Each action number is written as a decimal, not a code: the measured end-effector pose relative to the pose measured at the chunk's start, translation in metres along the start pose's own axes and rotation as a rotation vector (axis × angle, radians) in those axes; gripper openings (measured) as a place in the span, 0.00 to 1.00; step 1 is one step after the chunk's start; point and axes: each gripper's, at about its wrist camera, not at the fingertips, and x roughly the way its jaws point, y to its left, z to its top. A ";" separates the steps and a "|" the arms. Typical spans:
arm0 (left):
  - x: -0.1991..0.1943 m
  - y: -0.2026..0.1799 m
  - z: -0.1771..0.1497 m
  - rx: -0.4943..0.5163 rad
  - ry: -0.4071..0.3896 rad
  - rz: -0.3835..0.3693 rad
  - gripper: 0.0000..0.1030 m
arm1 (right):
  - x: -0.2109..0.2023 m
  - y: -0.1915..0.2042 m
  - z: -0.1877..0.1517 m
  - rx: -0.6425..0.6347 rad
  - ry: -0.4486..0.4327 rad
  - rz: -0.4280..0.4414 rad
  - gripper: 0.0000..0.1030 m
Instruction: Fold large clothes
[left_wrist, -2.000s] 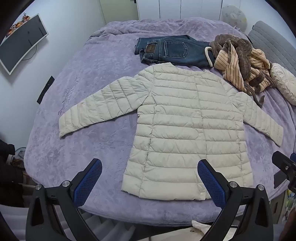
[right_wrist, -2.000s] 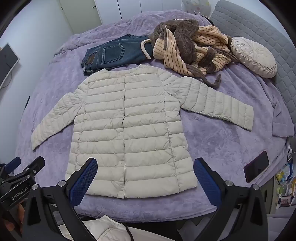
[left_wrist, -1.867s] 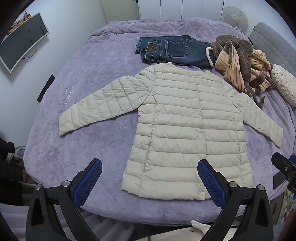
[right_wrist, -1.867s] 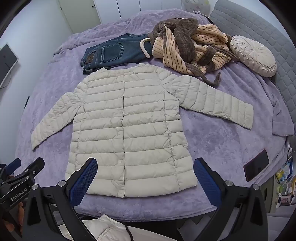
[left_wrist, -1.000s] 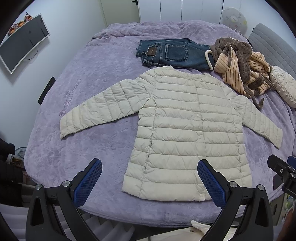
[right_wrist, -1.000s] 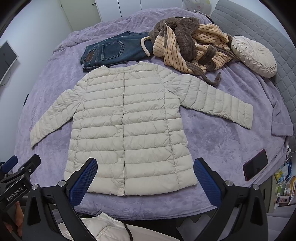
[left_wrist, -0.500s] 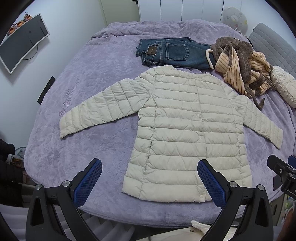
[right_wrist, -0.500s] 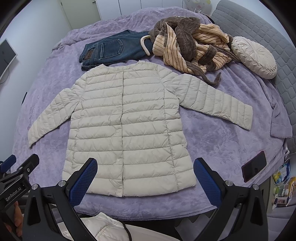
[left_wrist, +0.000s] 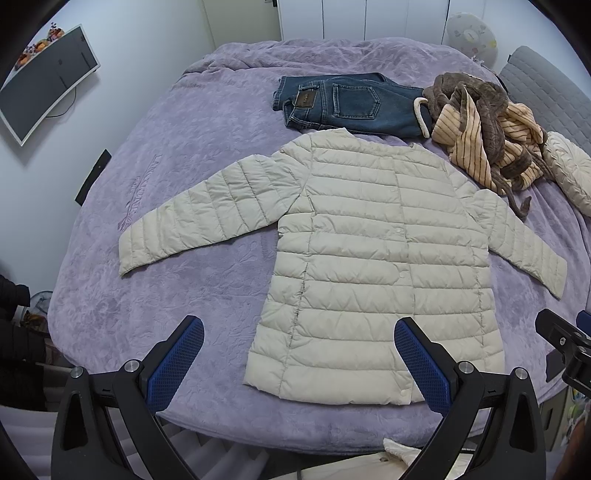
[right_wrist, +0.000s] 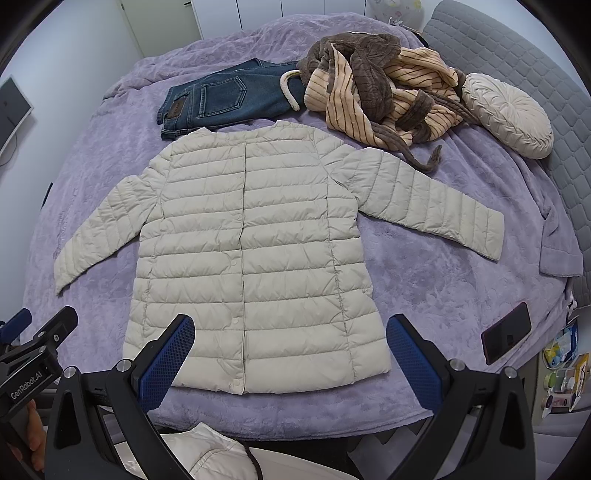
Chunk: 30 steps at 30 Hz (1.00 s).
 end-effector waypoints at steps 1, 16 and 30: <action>-0.001 0.000 0.000 0.000 0.000 0.000 1.00 | 0.000 0.000 0.001 0.000 0.001 0.000 1.00; -0.001 0.000 0.001 0.000 0.002 0.001 1.00 | -0.001 0.001 0.001 -0.002 0.004 -0.005 1.00; 0.000 -0.001 0.001 0.001 0.003 0.001 1.00 | -0.001 0.003 0.000 -0.003 0.004 -0.008 1.00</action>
